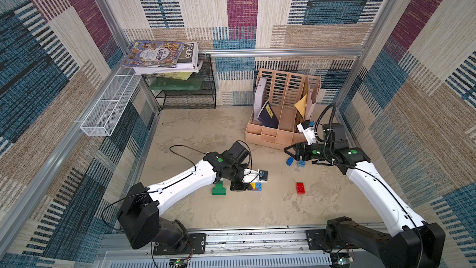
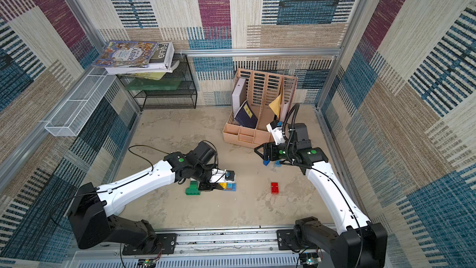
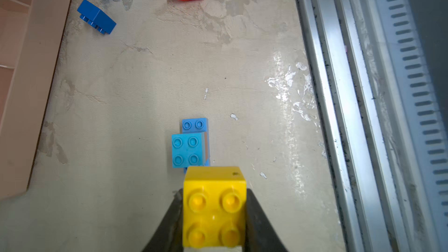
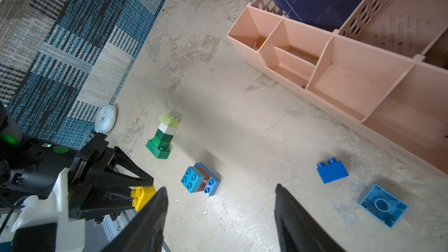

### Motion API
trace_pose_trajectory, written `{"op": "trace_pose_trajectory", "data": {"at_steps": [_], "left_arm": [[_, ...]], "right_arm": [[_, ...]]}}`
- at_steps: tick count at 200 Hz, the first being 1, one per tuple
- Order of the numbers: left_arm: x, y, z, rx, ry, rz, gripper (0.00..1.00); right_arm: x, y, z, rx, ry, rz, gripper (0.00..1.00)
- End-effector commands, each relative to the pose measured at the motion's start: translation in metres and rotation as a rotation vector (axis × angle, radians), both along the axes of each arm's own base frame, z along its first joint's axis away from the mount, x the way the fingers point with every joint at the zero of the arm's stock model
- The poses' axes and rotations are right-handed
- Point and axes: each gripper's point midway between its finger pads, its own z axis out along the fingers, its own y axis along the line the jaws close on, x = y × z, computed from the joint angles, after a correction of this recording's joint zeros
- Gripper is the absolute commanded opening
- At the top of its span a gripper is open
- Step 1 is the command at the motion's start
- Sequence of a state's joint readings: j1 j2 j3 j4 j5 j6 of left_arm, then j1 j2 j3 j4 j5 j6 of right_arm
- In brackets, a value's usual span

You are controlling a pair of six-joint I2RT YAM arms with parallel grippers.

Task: Assemble the number 1 with lego
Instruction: Assemble the lego brick with the lego brick.

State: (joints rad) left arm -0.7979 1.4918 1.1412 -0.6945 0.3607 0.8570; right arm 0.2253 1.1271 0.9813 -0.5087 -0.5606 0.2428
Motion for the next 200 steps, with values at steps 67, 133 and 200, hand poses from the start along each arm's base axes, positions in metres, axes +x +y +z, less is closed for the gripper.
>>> {"op": "trace_pose_trajectory", "data": {"at_steps": [67, 133, 200], "left_arm": [[0.010, -0.005, -0.024, 0.189, 0.055, 0.018, 0.10], [0.019, -0.016, -0.030, 0.229, 0.067, 0.084, 0.10], [0.012, -0.015, -0.041, 0.239, 0.122, 0.095, 0.11]], "right_arm": [[-0.004, -0.014, 0.009, -0.032, -0.041, -0.071, 0.70], [-0.003, -0.016, 0.011, -0.027, -0.046, -0.076, 0.69], [-0.003, -0.014, 0.008, -0.023, -0.036, -0.068, 0.69]]}}
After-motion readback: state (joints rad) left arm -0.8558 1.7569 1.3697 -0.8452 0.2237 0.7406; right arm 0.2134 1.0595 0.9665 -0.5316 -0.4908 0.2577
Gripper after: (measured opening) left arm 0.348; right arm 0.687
